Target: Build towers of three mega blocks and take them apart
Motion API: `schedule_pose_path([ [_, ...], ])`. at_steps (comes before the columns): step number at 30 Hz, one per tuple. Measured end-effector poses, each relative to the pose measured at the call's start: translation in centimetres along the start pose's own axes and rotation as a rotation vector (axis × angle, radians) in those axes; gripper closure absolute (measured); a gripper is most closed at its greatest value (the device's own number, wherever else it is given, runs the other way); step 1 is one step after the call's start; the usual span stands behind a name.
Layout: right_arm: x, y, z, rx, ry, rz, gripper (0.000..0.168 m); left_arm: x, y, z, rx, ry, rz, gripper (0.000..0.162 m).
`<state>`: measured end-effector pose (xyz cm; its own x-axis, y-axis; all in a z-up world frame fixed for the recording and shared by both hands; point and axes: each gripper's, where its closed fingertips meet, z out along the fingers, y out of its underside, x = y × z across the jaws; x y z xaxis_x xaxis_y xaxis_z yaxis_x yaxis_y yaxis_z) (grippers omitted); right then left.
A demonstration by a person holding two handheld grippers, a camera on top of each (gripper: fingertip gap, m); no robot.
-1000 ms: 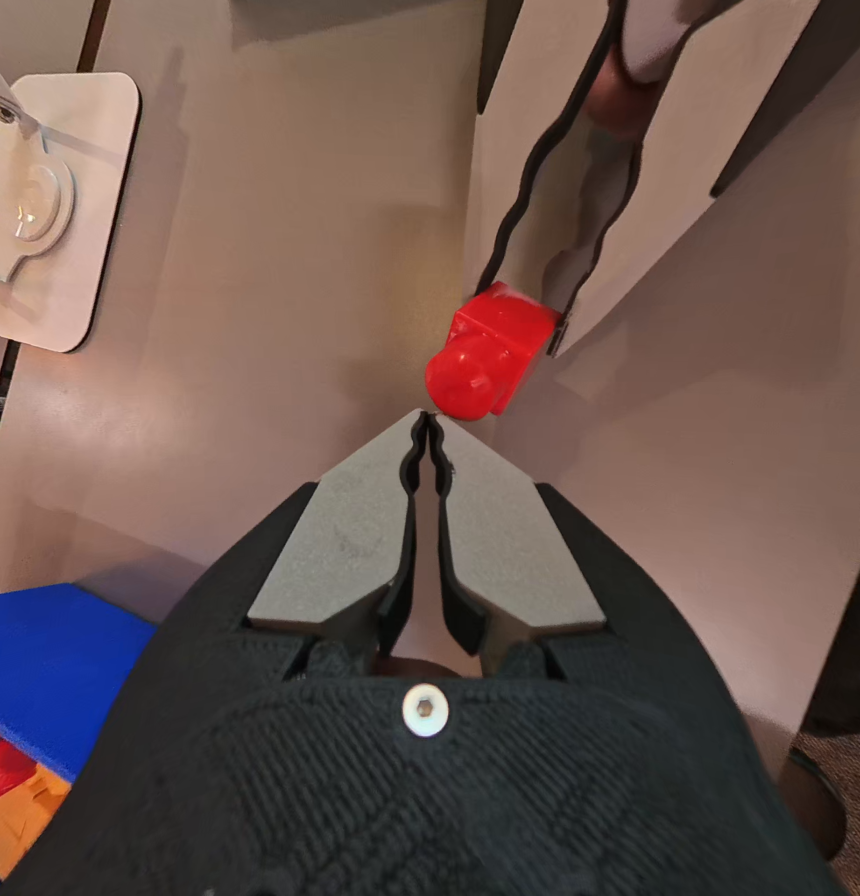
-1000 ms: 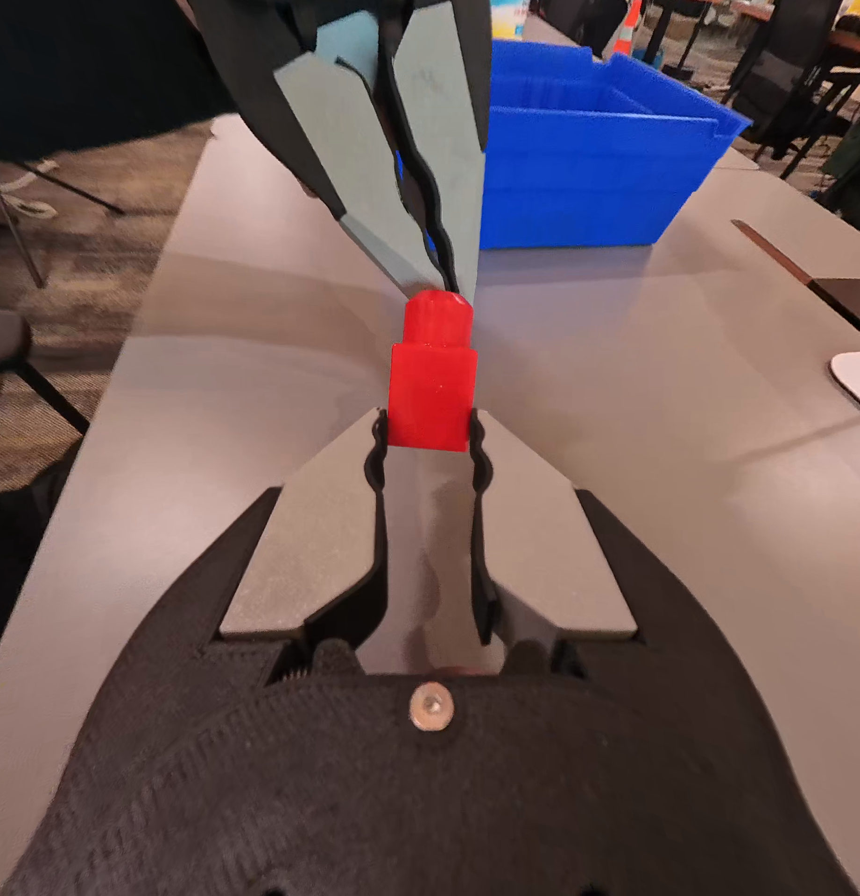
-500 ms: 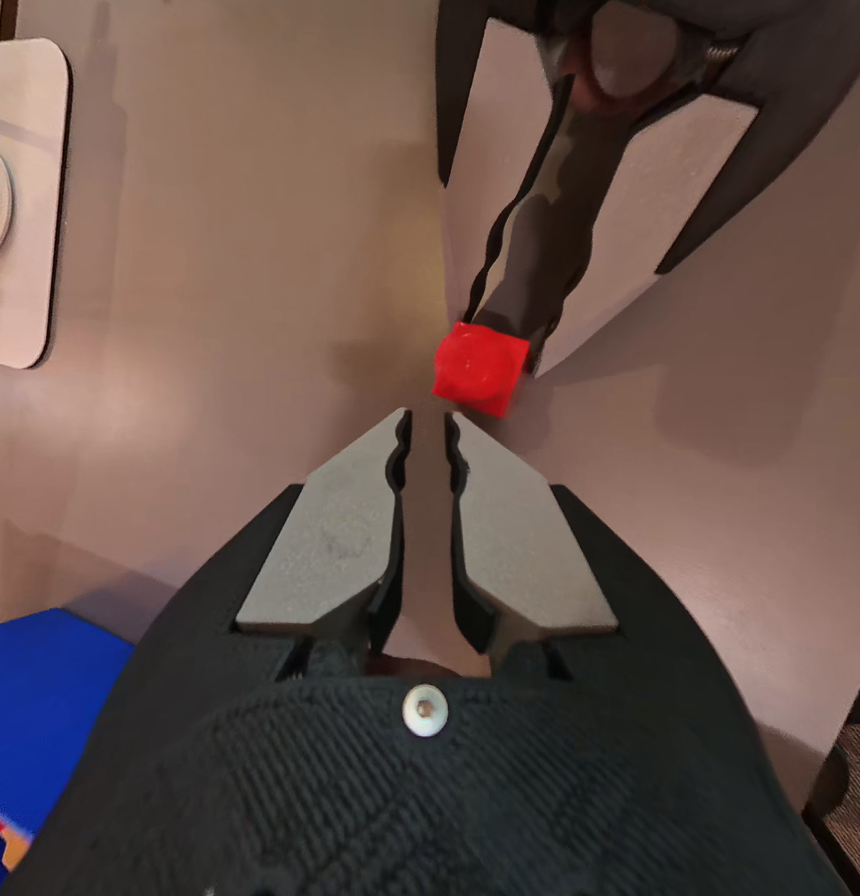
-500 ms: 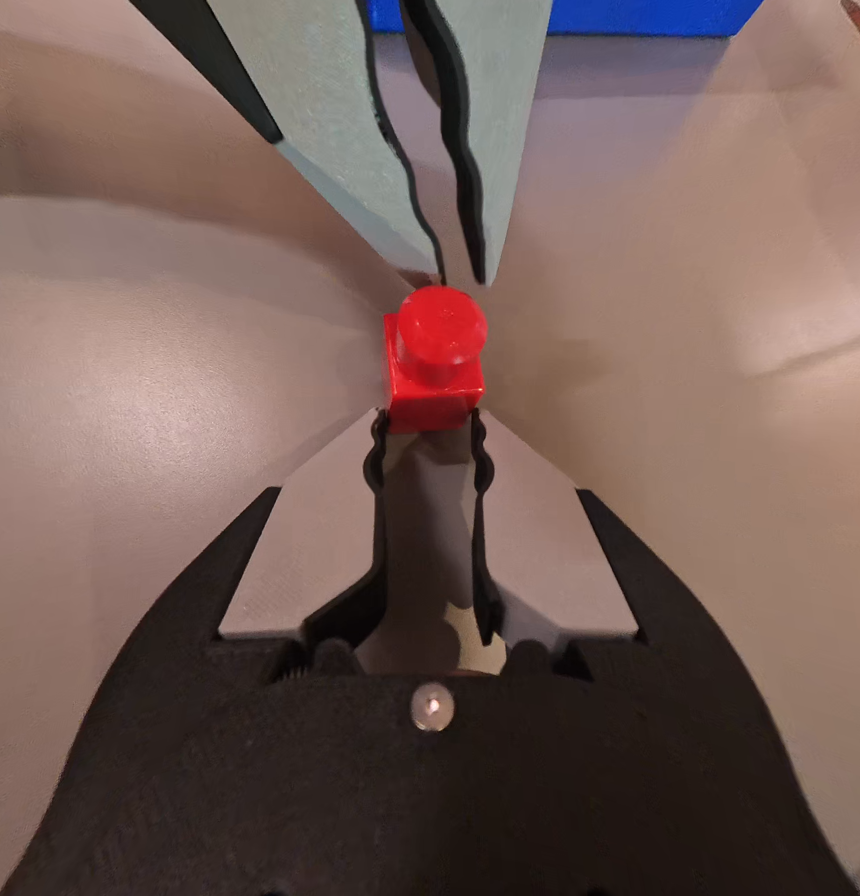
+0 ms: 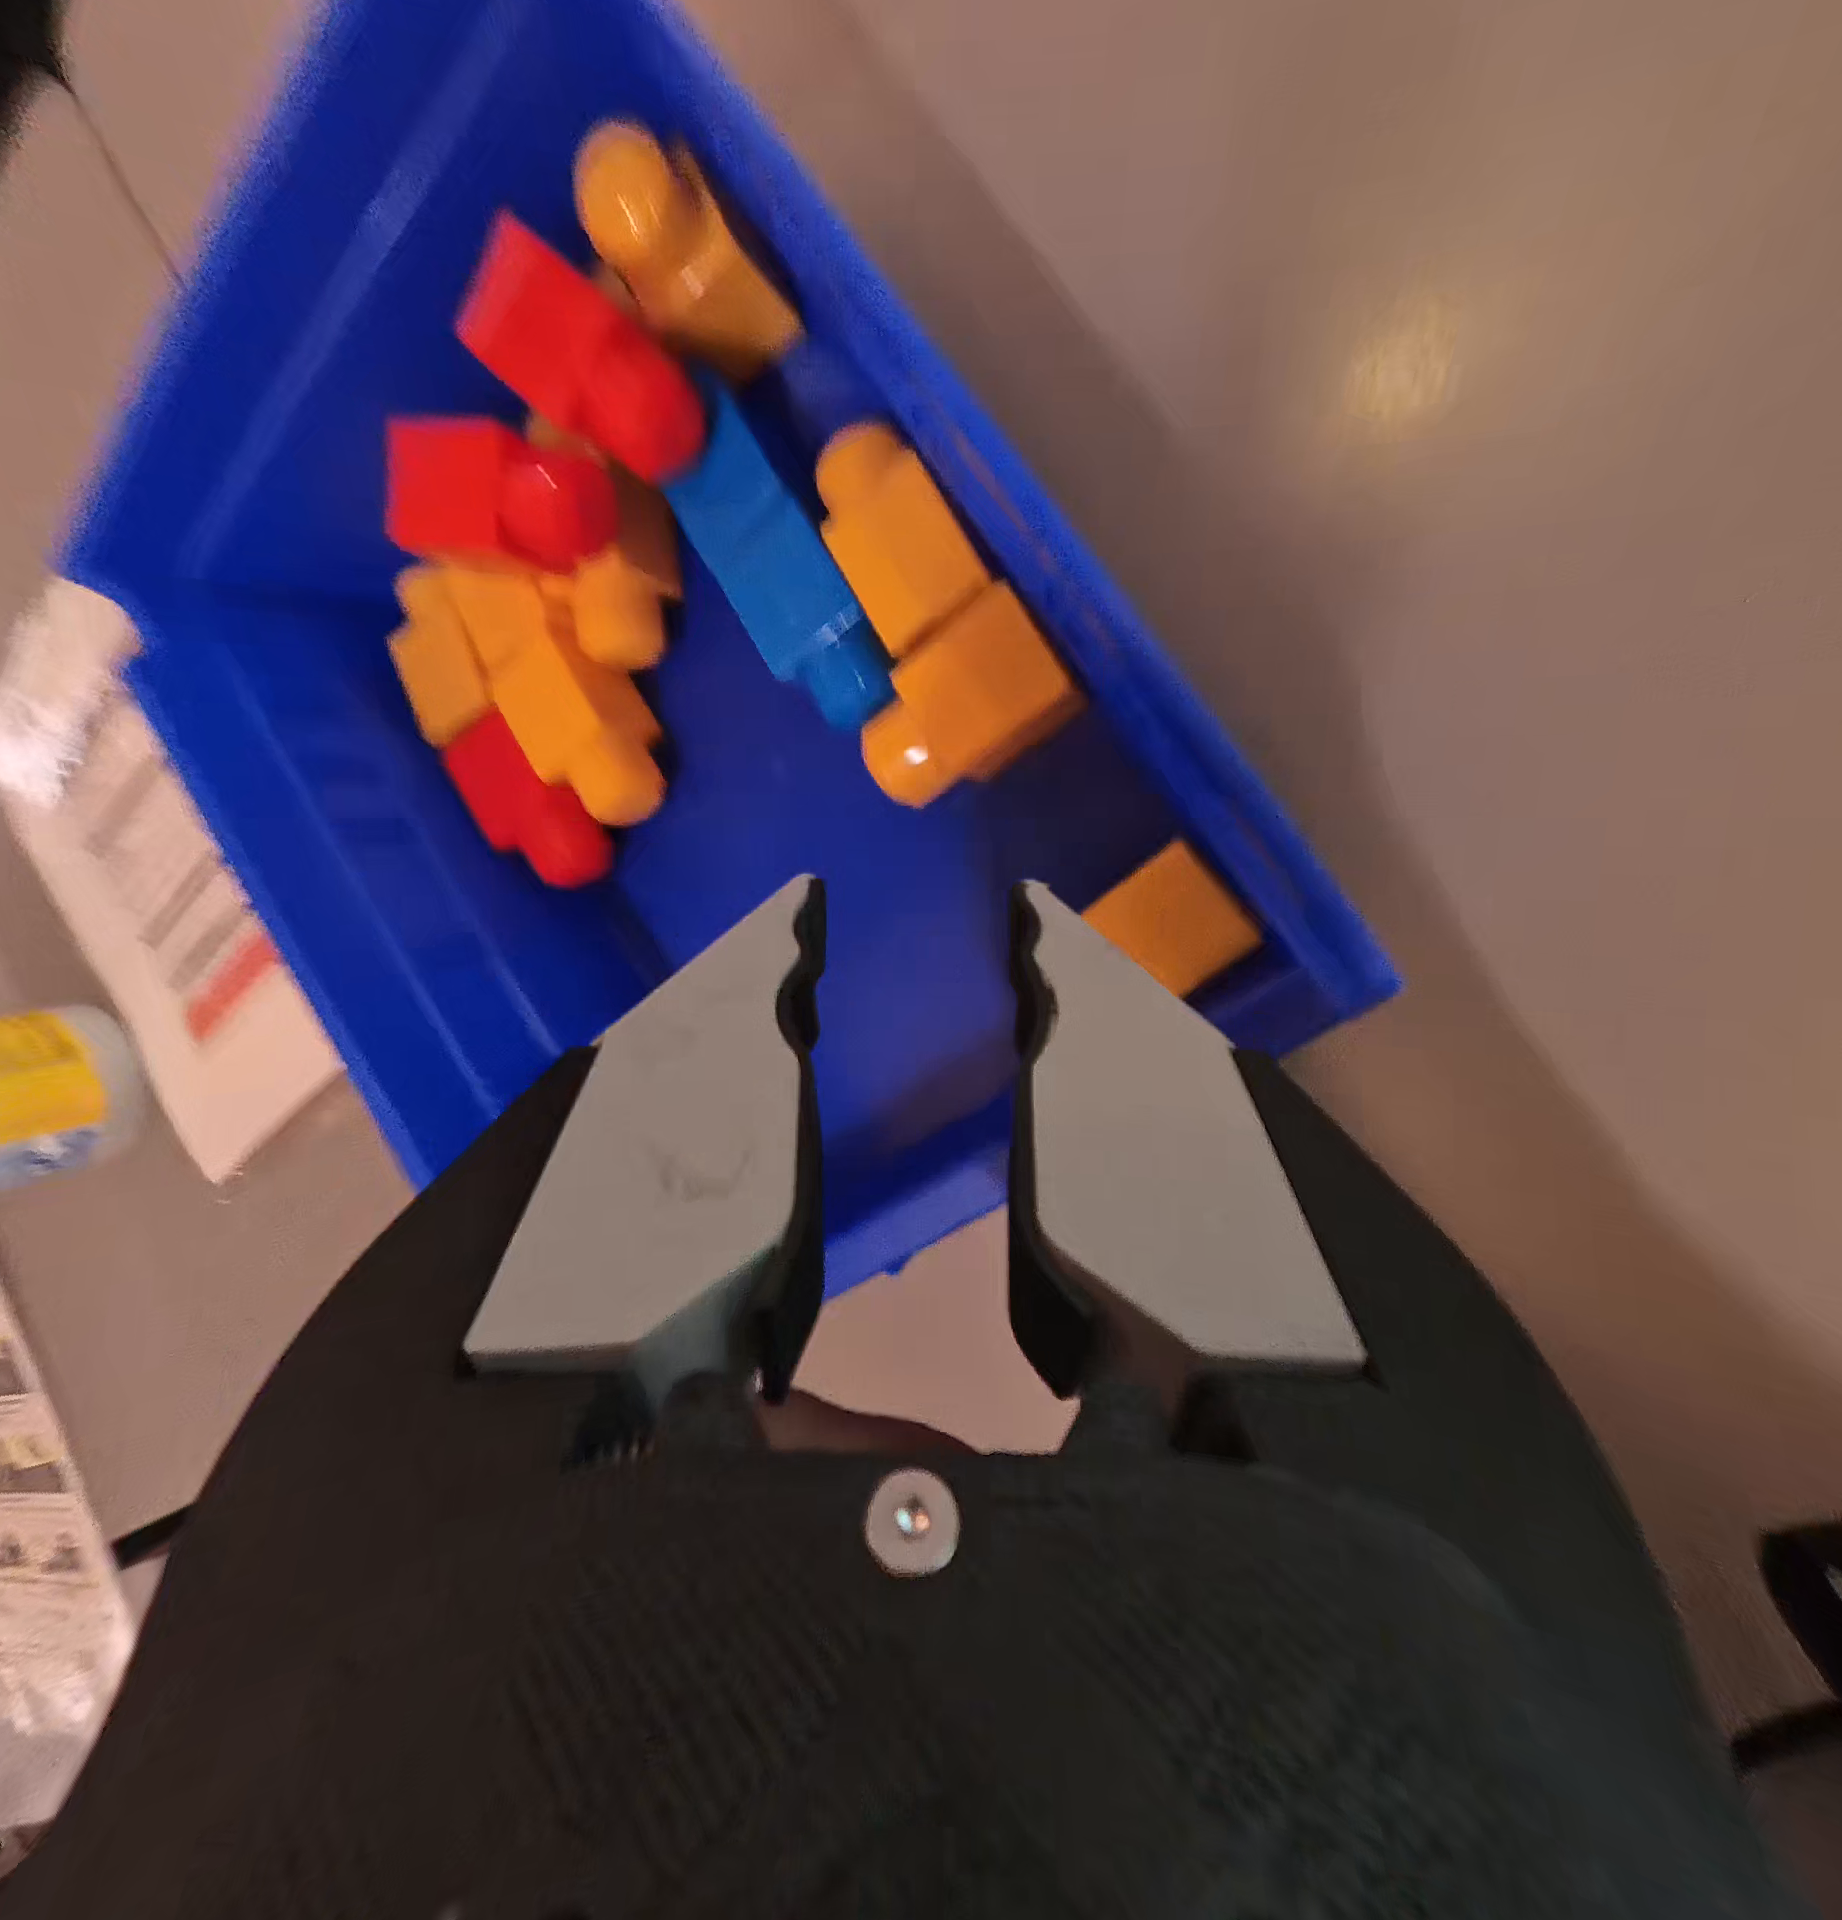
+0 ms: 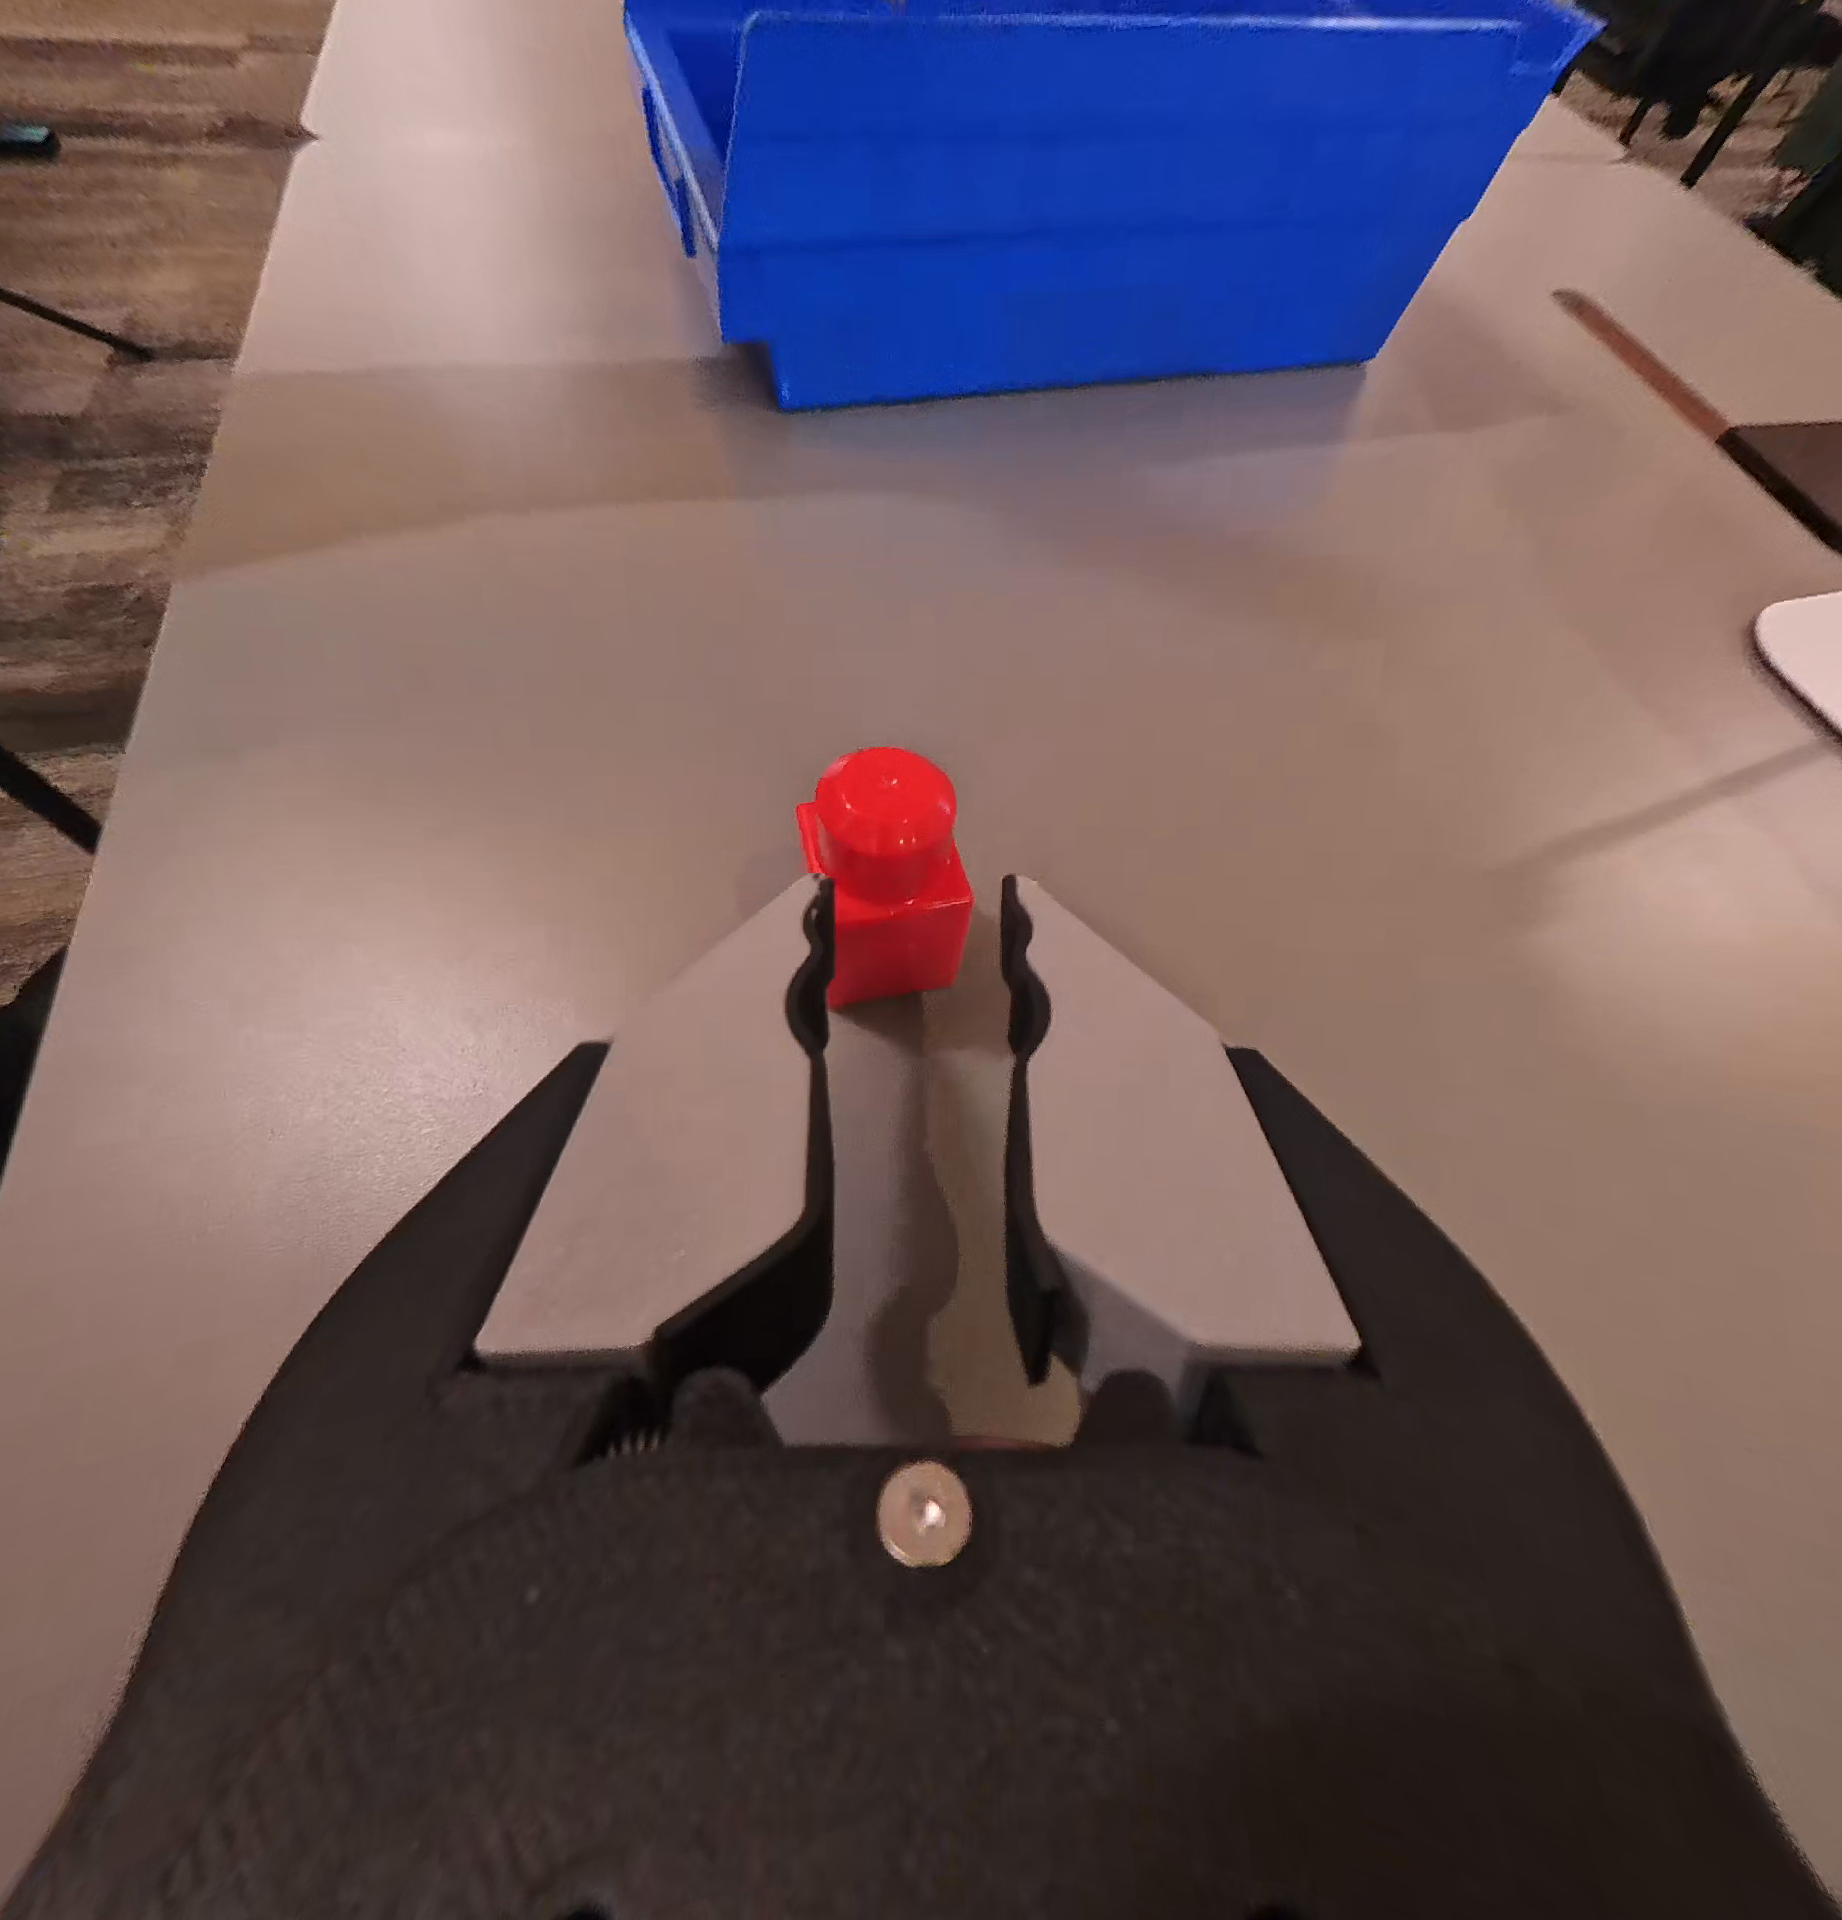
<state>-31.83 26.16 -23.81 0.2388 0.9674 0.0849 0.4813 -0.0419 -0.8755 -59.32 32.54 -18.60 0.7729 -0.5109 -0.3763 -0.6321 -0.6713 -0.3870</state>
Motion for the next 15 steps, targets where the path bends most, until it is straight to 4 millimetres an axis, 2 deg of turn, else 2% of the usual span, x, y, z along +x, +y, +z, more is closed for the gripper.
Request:
schedule_pose_path([
  [3,0.3,-0.1,-0.2,0.015,0.018,0.005,0.14,0.6,3.4,1.8,-0.068,0.094,0.001,0.127],
  [5,0.3,0.0,-0.1,0.016,0.008,0.018,0.14,1.3,4.5,2.3,-0.088,0.165,0.004,0.124],
  [10,-0.2,0.2,0.3,0.019,-0.029,0.028,0.139,3.1,3.9,2.4,-0.074,0.361,-0.026,0.114],
  [13,-0.1,0.2,0.3,0.016,-0.02,0.019,0.139,4.2,3.8,3.0,-0.125,0.422,-0.051,0.104],
  [15,0.0,0.1,0.3,0.02,-0.019,0.023,0.139,4.8,3.8,3.8,-0.157,0.44,-0.068,0.103],
])
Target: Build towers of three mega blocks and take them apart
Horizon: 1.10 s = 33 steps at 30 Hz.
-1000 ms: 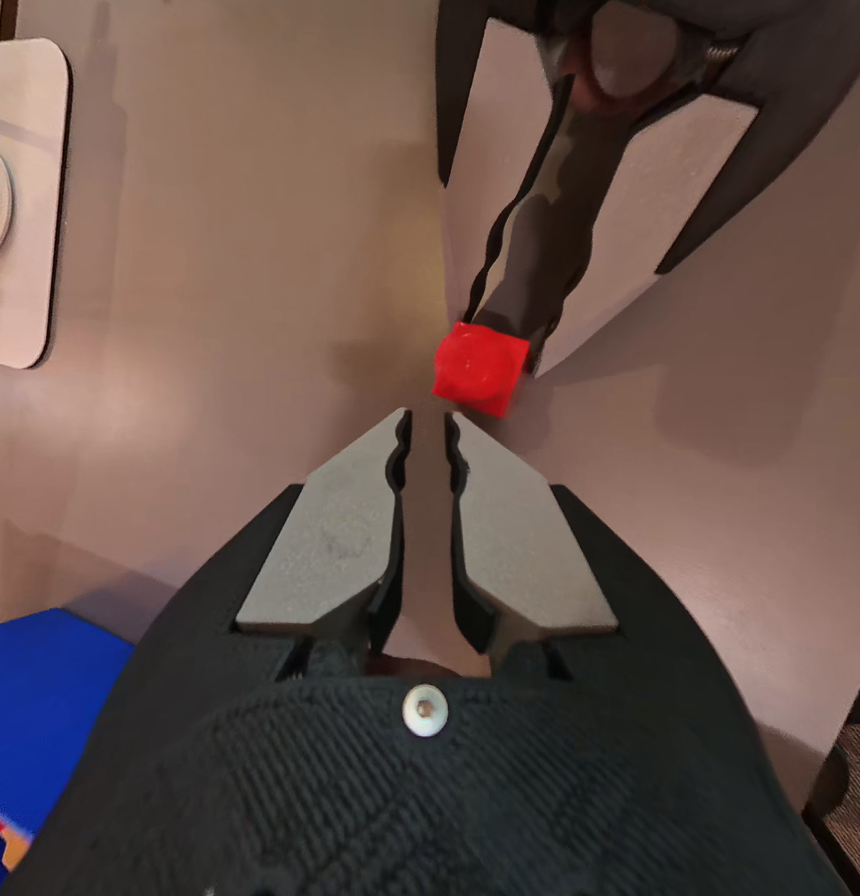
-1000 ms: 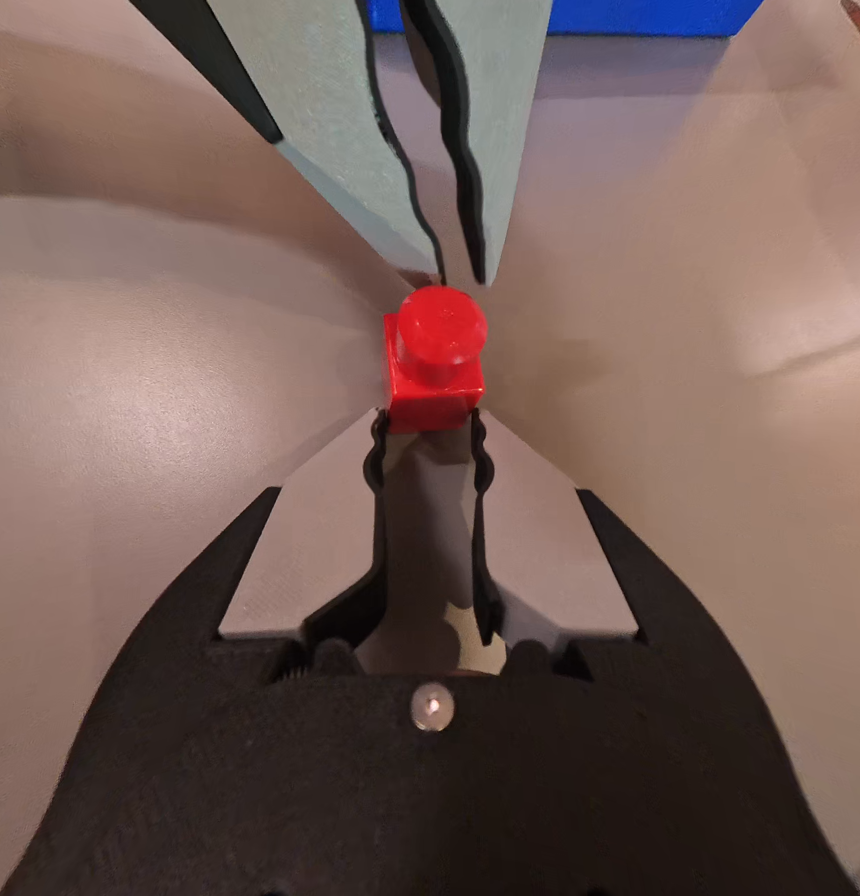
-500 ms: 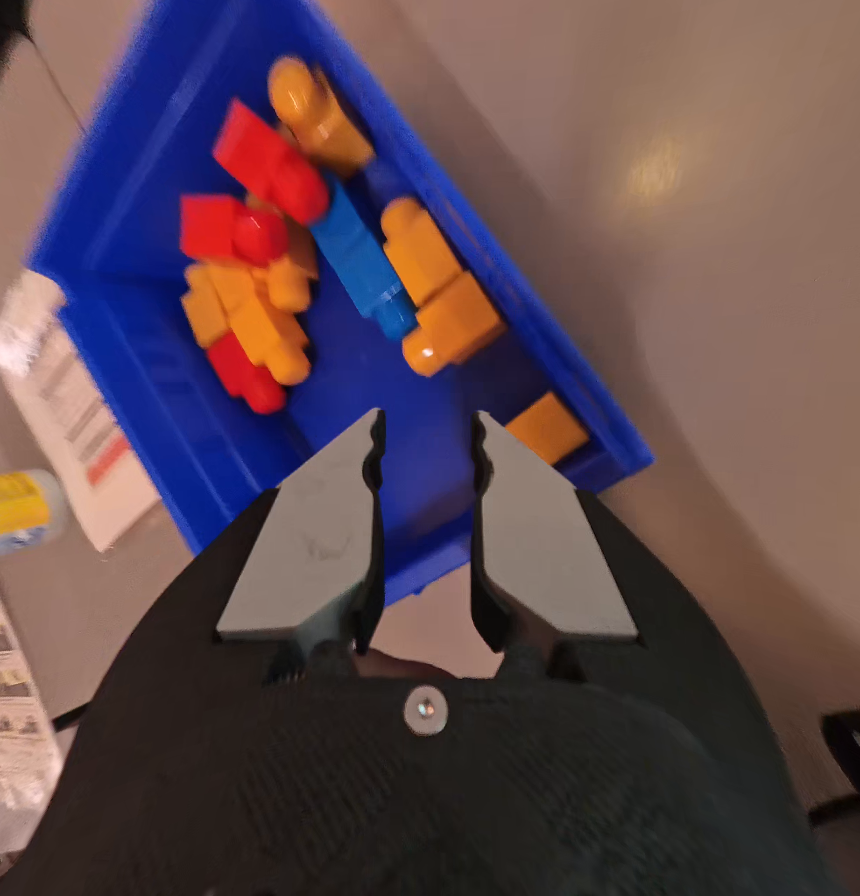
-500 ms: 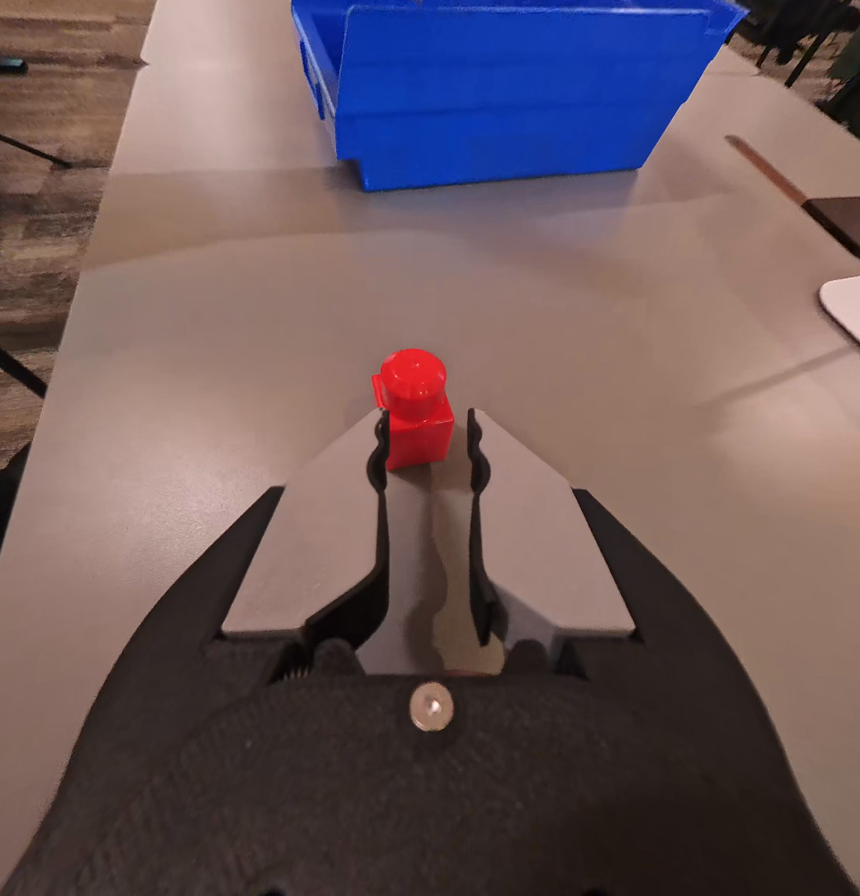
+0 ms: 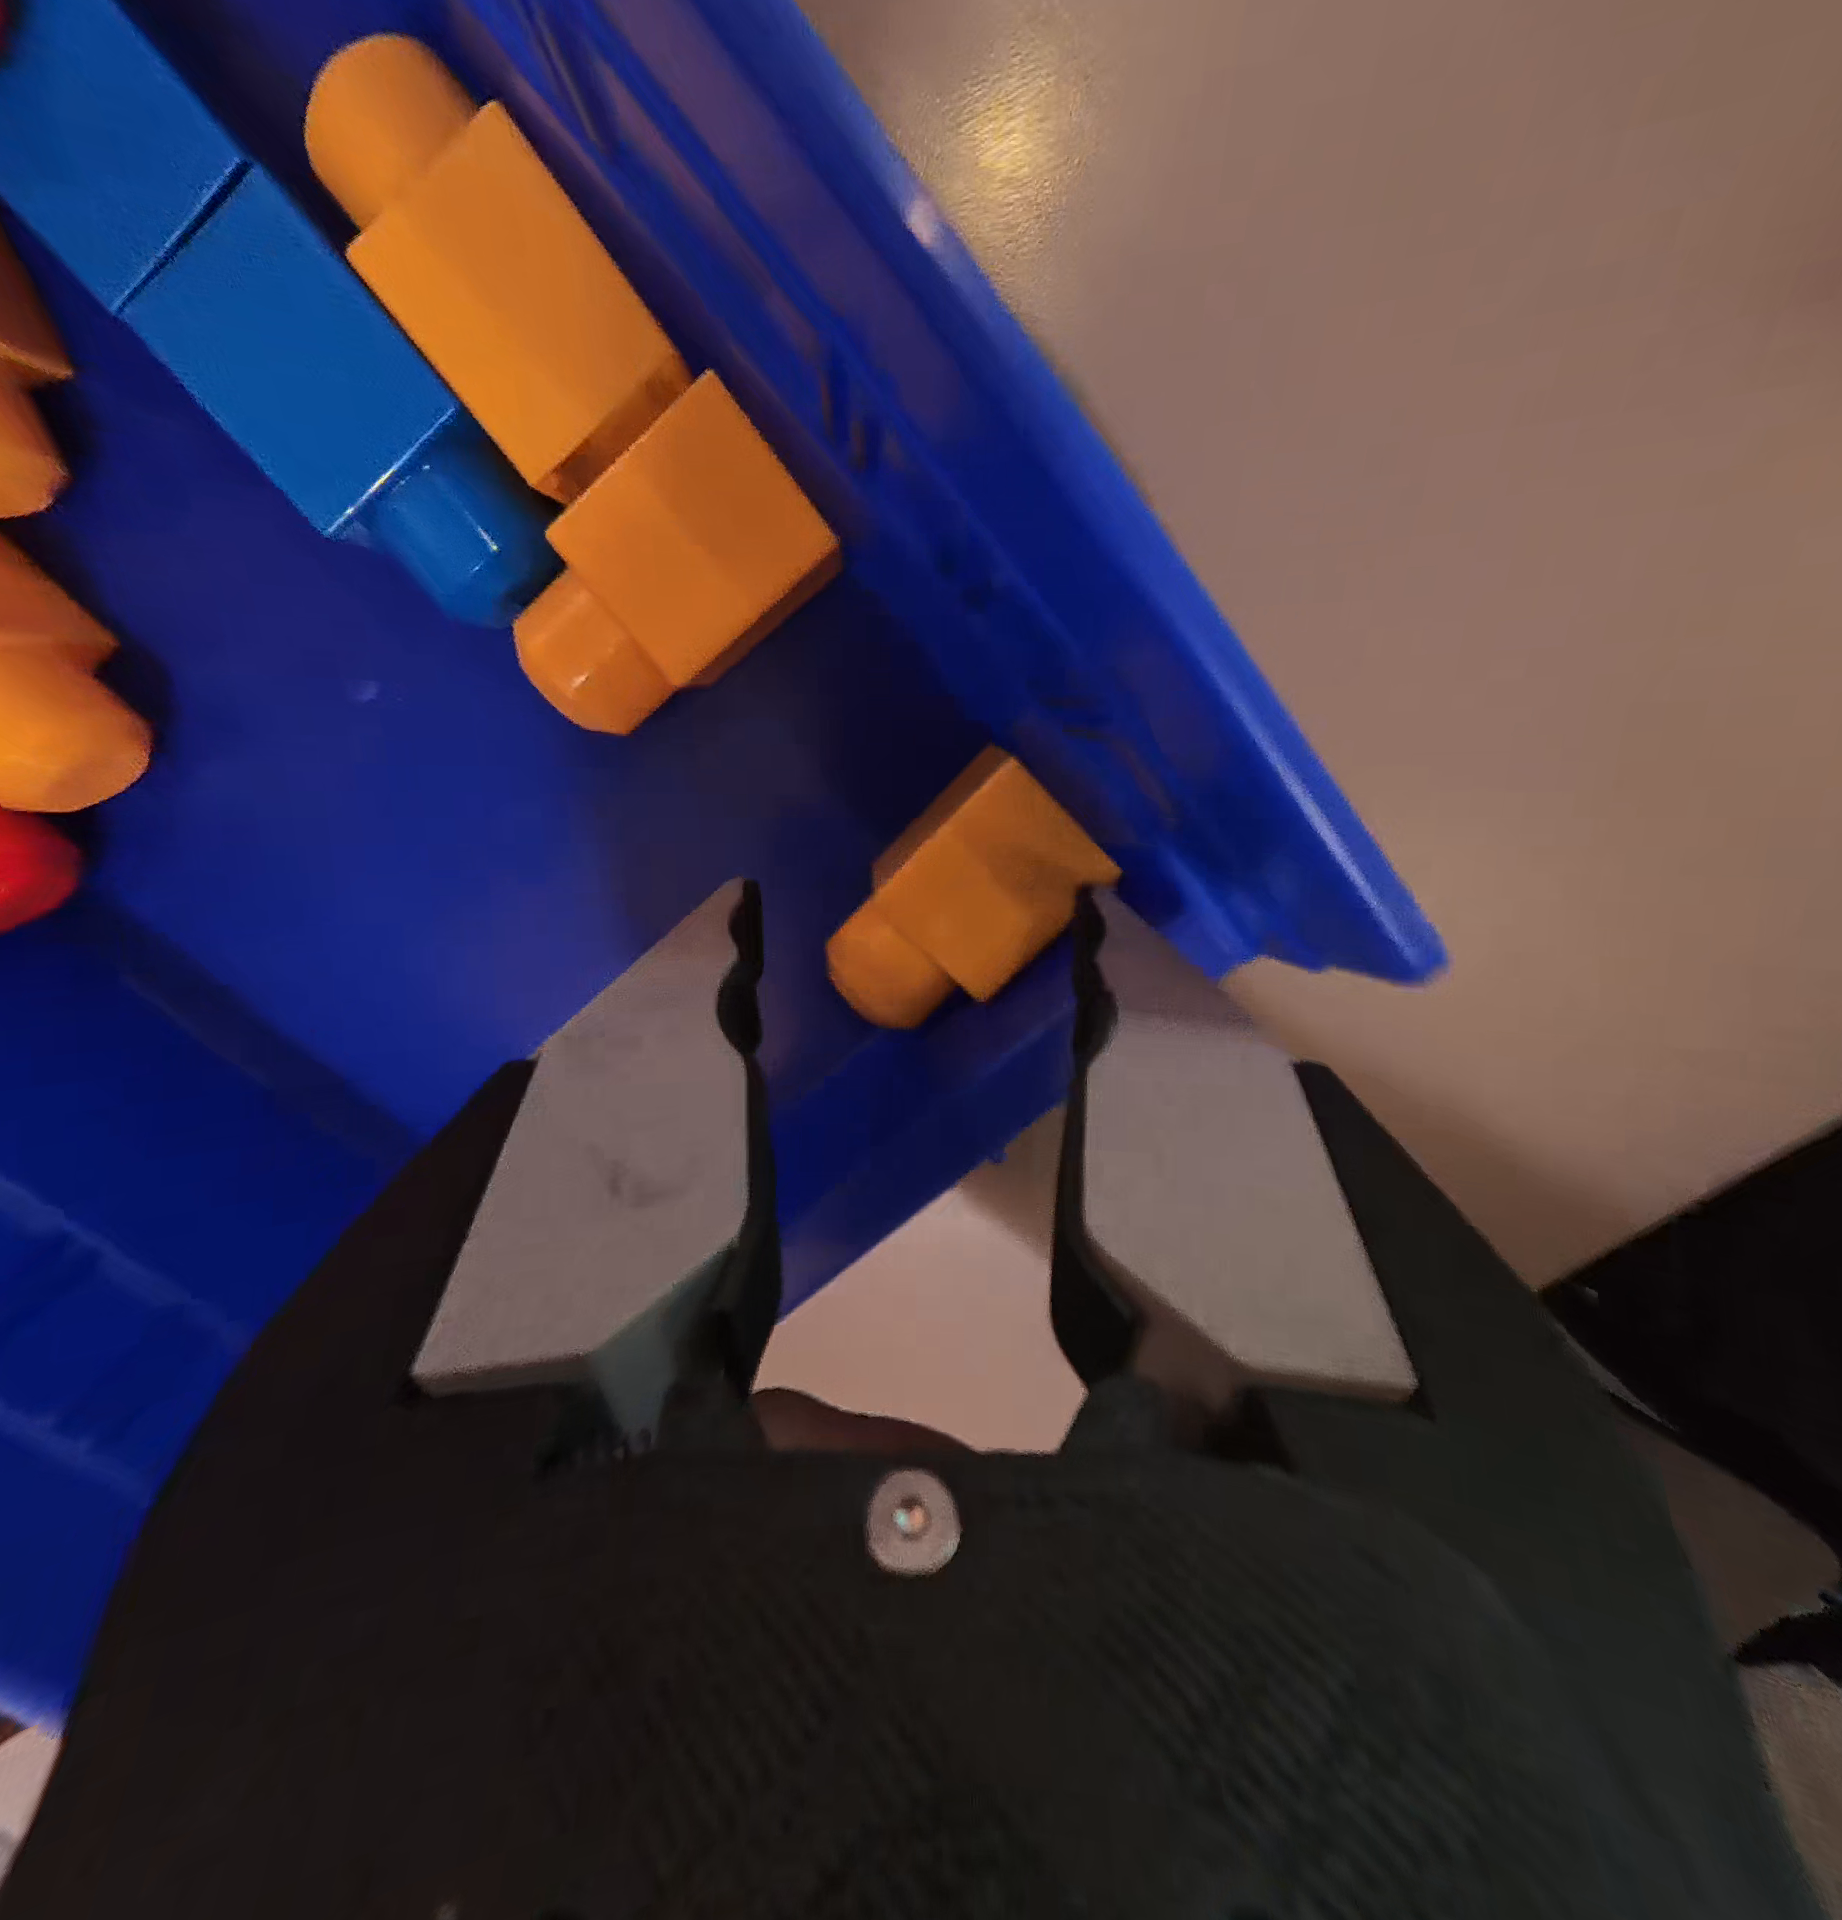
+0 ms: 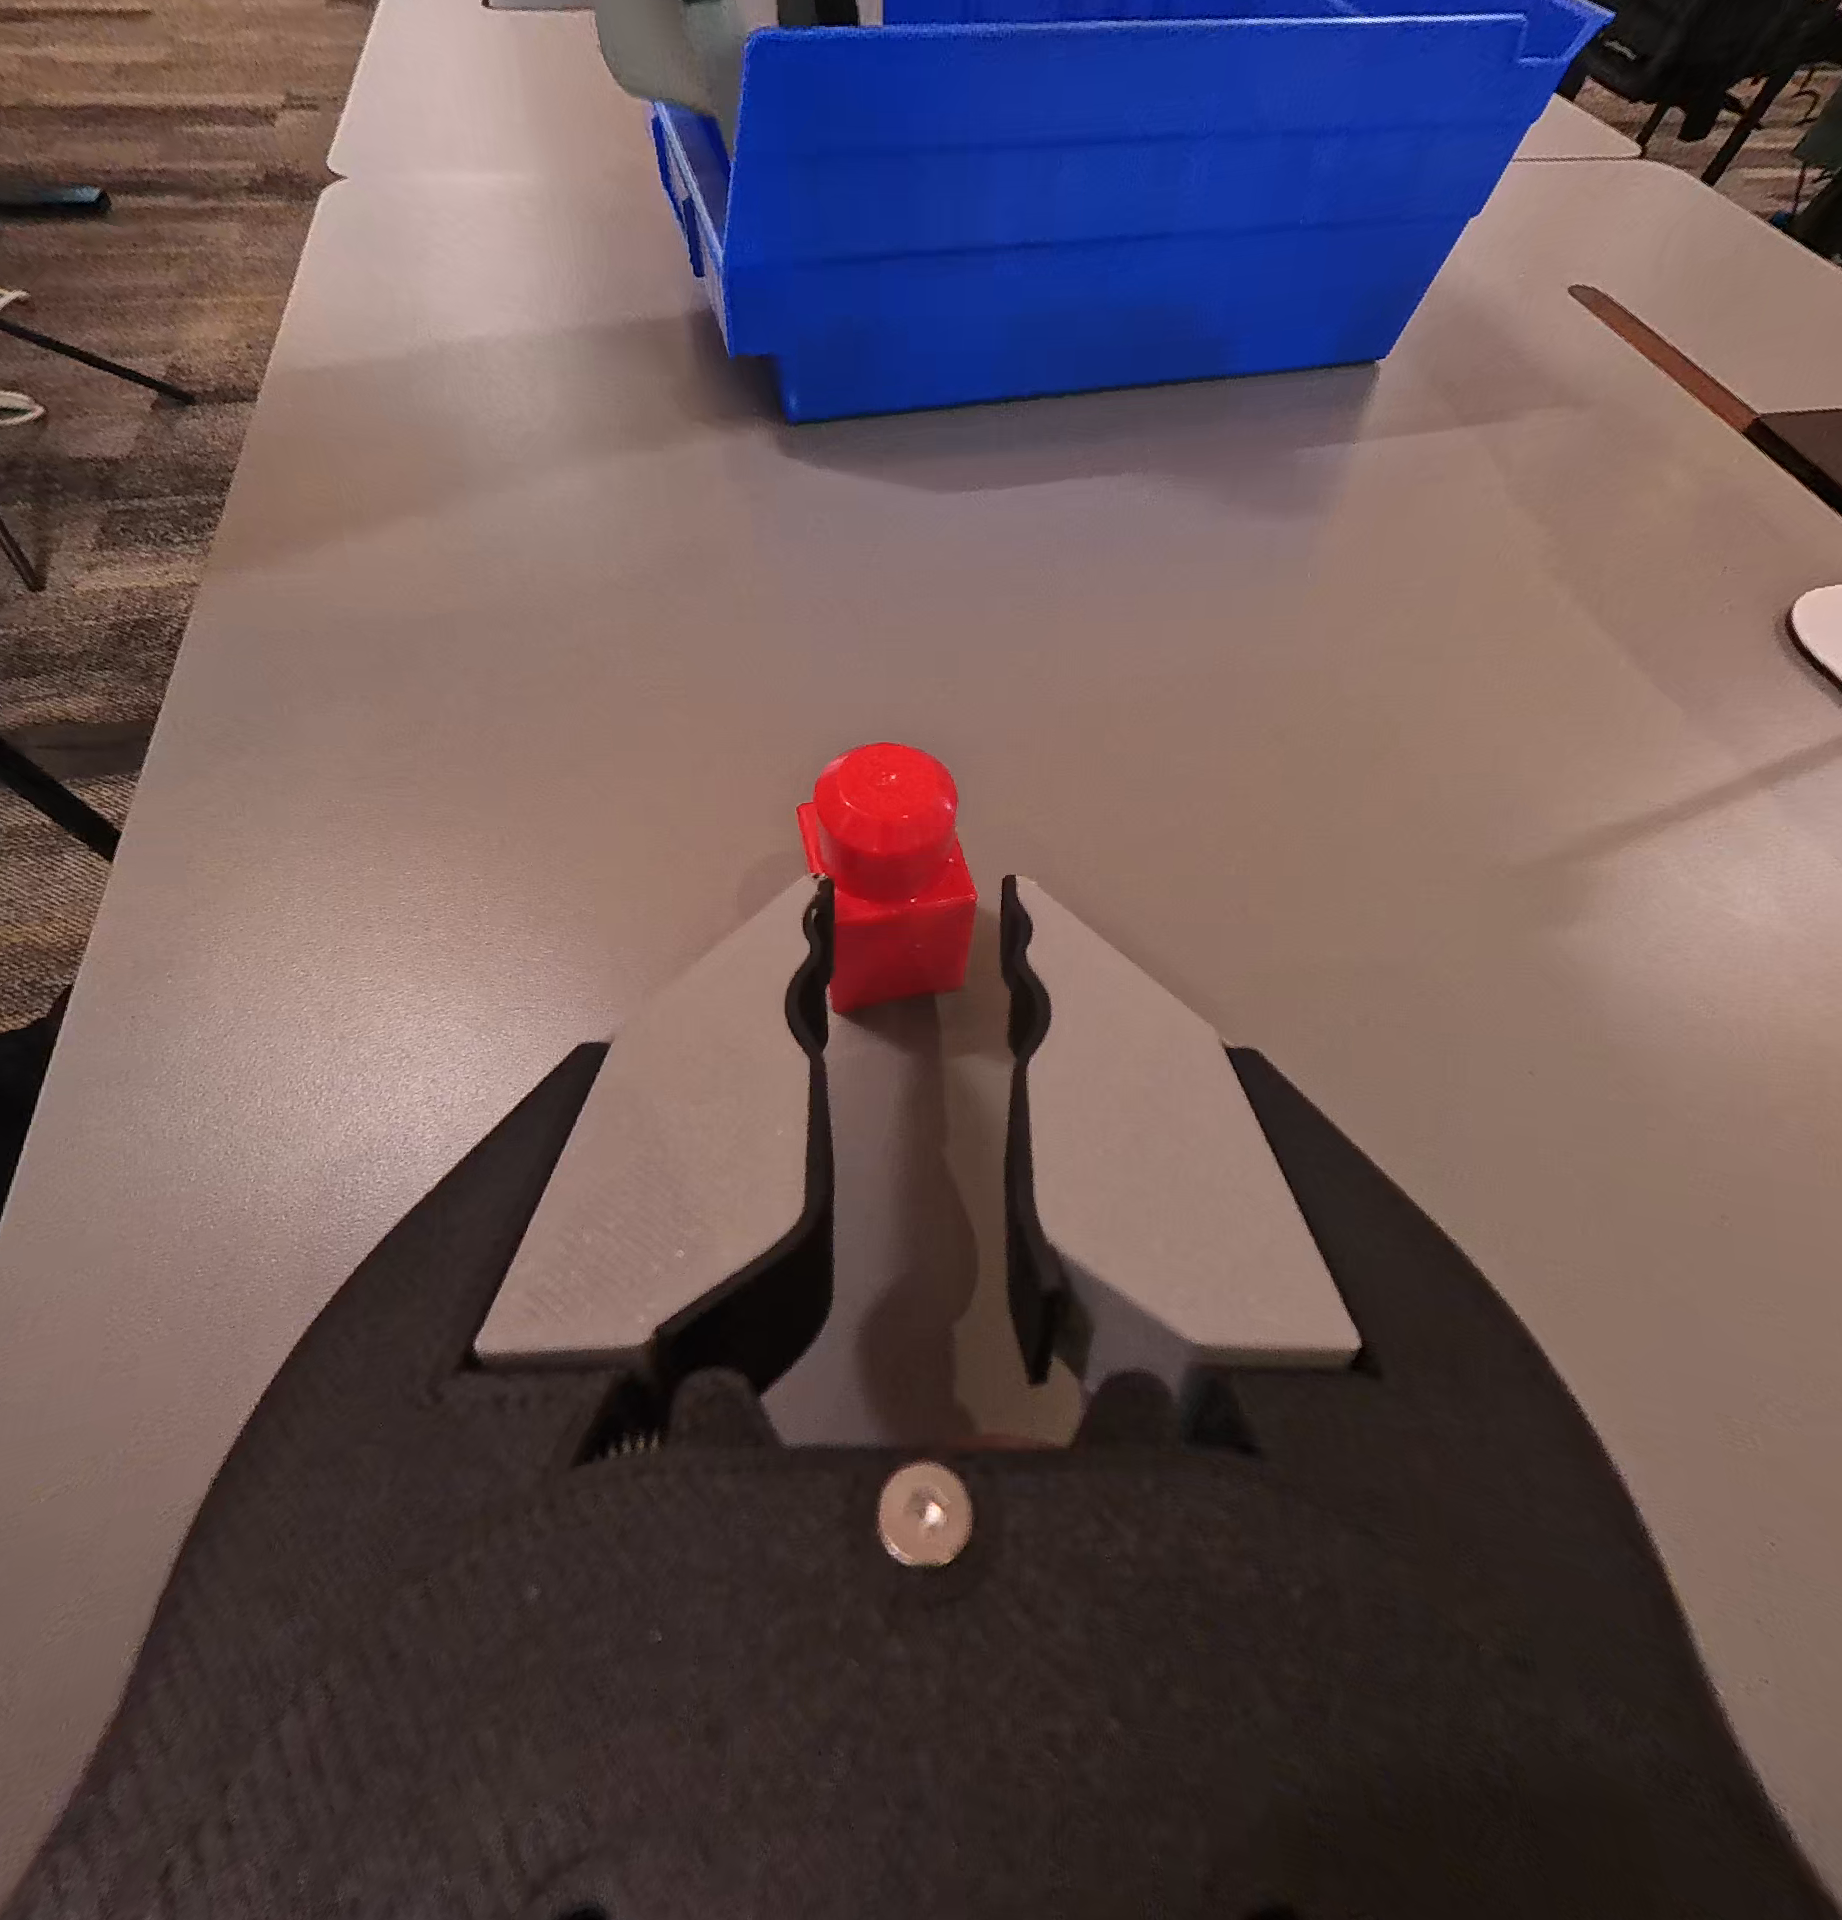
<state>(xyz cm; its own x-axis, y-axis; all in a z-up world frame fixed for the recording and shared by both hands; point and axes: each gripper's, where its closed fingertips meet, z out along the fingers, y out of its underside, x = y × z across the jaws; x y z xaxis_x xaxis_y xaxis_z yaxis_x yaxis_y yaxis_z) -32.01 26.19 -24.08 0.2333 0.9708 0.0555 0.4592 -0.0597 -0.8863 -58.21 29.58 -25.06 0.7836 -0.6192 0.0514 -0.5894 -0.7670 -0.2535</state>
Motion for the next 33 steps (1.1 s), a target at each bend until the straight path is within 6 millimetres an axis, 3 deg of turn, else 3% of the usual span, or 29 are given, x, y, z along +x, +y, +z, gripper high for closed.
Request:
schedule_pose_path([
  [7,0.1,0.1,0.0,-0.004,-0.004,0.013,0.14,-1.4,-1.1,0.6,0.029,-0.01,-0.134,0.102],
  [10,0.1,0.0,-0.1,-0.002,0.001,0.006,0.14,-3.7,-0.3,0.1,0.018,-0.109,-0.206,0.115],
  [13,0.1,0.0,-0.1,-0.004,0.01,0.001,0.141,-6.6,1.7,-0.4,-0.041,-0.26,-0.263,0.116],
  [18,0.1,-0.2,-0.2,0.003,0.015,-0.004,0.141,-2.6,-0.8,-1.3,0.14,-0.001,-0.278,0.114],
  [22,0.1,-0.2,-0.2,-0.002,0.015,-0.008,0.141,-0.8,-1.8,-1.2,0.156,0.061,-0.289,0.102],
  [24,0.1,-0.2,-0.2,-0.005,0.024,-0.013,0.141,0.2,-1.4,-0.2,0.106,0.061,-0.26,0.116],
  [26,0.2,-0.3,-0.3,-0.005,0.035,-0.016,0.142,-0.1,-0.7,0.7,0.046,0.01,-0.251,0.104],
  [29,0.3,-0.4,-0.5,0.002,0.038,-0.013,0.142,-0.9,-0.2,0.5,0.009,-0.037,-0.267,0.097],
  [31,0.3,-0.5,-0.6,0.006,0.039,-0.01,0.142,-1.9,0.5,0.2,-0.036,-0.104,-0.259,0.083],
  [33,0.3,-0.6,-0.7,0.009,0.038,-0.01,0.142,-3.2,1.3,-0.5,-0.078,-0.184,-0.251,0.091],
])
